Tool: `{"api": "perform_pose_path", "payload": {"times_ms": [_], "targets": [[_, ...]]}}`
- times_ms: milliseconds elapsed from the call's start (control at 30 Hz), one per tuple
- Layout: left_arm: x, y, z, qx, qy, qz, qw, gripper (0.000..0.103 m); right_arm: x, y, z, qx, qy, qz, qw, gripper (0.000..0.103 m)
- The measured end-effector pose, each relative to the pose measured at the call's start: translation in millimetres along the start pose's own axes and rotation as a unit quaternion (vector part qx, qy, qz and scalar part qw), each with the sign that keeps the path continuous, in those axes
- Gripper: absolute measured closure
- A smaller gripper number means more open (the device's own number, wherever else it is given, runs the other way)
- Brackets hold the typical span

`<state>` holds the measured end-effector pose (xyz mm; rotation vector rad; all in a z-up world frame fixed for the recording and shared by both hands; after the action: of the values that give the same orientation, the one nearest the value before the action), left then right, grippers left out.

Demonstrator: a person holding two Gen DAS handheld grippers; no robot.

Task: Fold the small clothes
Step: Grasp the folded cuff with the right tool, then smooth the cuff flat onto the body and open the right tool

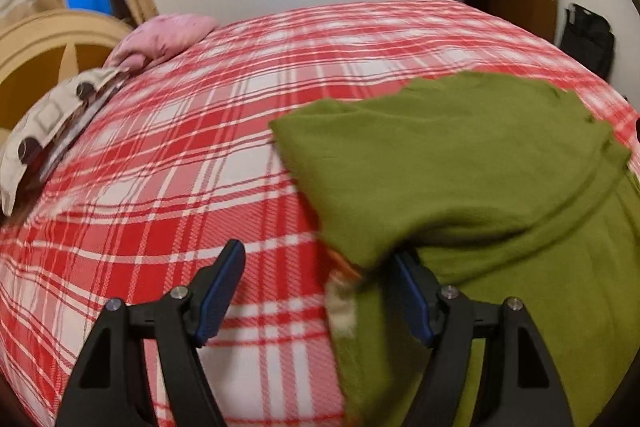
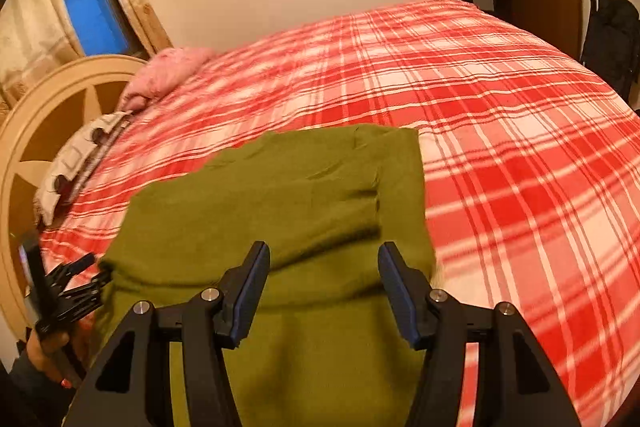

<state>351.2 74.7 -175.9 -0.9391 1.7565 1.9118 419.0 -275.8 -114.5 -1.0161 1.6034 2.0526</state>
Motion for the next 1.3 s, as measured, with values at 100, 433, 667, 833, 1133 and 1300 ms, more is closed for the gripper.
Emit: {"api": "perform_pose_path", "payload": {"times_ms": [100,433,667,833,1133,1300], "targets": [[-0.3,-12.3,8.0,-0.005,0.014,0.022,0.9997,0.024,-9.2,-26.1,-10.6,0.017,-0.005,0.019,1.0,0.047],[2.6,-12.7,22.9,0.003,0.046,0.025,0.9986,0.018,-2.3,-48.0,-6.3,0.011,0.01,0.029,0.999,0.098],[4.7,-14.4,27.3,0.011,0.051,0.033,0.9981,0.017,-3.5,-20.1,0.3,0.026,0.033,0.003,0.999,0.098],[5.0,-14.0,28.7,0.014,0.057,0.033,0.9977,0.016,10.1,-19.7,-10.5,0.026,0.007,0.002,1.0,0.098],[5.6,-15.0,36.3,0.021,0.08,0.037,0.9959,0.015,23.3,-31.4,-25.4,0.039,-0.013,0.027,0.999,0.098],[10.6,-10.8,39.9,0.023,0.081,0.04,0.9956,0.014,30.1,-21.5,-18.5,0.06,0.013,0.025,0.998,0.097]]}}
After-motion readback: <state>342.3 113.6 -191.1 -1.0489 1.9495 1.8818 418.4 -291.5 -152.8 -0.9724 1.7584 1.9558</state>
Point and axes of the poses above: each gripper's, at about its wrist camera, not at the fingertips, and y roughly against the way its jaws point, z to its left, x to its underside, the point moved 2 cm from there along -y, roughly the way its jaws point, and after that the axes turned 11 degrees about y, right-handed, at the moved point
